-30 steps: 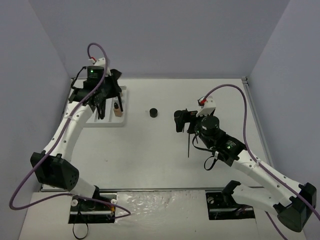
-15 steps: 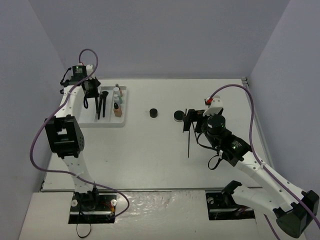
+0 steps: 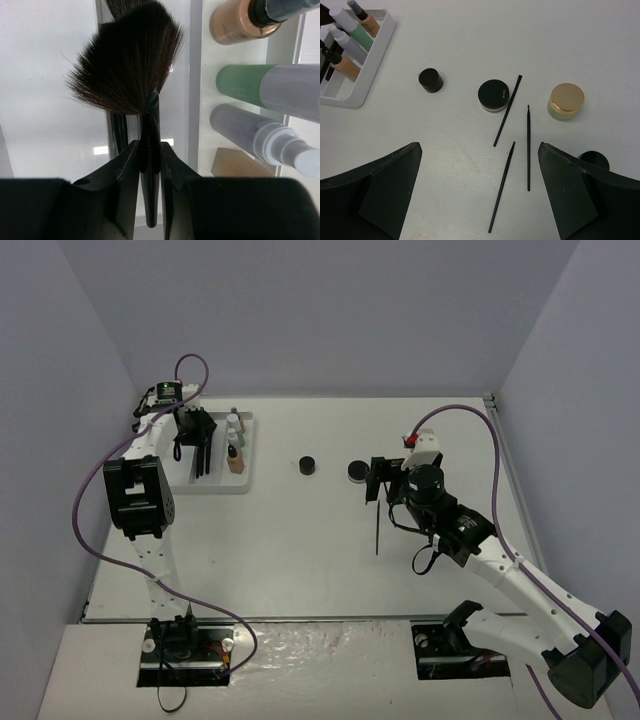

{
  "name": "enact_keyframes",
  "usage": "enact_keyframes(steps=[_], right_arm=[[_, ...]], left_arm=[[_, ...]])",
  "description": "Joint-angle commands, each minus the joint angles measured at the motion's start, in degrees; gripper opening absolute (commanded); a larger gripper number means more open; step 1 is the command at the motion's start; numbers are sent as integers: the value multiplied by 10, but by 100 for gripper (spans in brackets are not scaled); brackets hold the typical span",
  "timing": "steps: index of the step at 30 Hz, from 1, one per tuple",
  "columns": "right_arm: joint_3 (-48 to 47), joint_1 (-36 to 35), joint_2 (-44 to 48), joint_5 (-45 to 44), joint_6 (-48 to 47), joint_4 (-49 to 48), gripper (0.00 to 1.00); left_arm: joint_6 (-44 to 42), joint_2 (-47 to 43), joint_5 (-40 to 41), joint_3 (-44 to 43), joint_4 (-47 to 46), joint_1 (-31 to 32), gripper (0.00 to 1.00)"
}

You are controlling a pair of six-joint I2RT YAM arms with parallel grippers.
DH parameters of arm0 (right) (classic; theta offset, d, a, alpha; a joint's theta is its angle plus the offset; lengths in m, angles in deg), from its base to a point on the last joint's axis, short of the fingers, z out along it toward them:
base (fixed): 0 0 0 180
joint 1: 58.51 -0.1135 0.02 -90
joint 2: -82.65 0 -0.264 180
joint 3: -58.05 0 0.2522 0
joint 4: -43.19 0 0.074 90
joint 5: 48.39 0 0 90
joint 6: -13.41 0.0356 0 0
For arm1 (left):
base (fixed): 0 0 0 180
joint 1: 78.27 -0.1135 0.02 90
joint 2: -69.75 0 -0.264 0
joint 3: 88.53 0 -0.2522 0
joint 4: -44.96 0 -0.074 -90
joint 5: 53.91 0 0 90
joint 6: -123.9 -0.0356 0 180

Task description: Organize the makeup

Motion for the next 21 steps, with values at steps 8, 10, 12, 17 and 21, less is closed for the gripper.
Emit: enact_keyframes(steps=[8,10,12,17,21], right_arm=[[-25,9,4,-9,-4,-26,100],[-24,9,6,-6,-2,-26,100],[-22,9,8,-4,0,-25,100],[-21,10,12,-2,1,-24,100],[-22,10,12,-1,1,-23,100]], left_arm=[[-17,-5,-33,-23,-33,1,18],[-16,-3,-30,-22,-33,1,18],[-15,0,-33,-22,-34,2,19],[-18,3,-33,-19,-30,4,30],[-22,1,-27,-15,-27,5,36]])
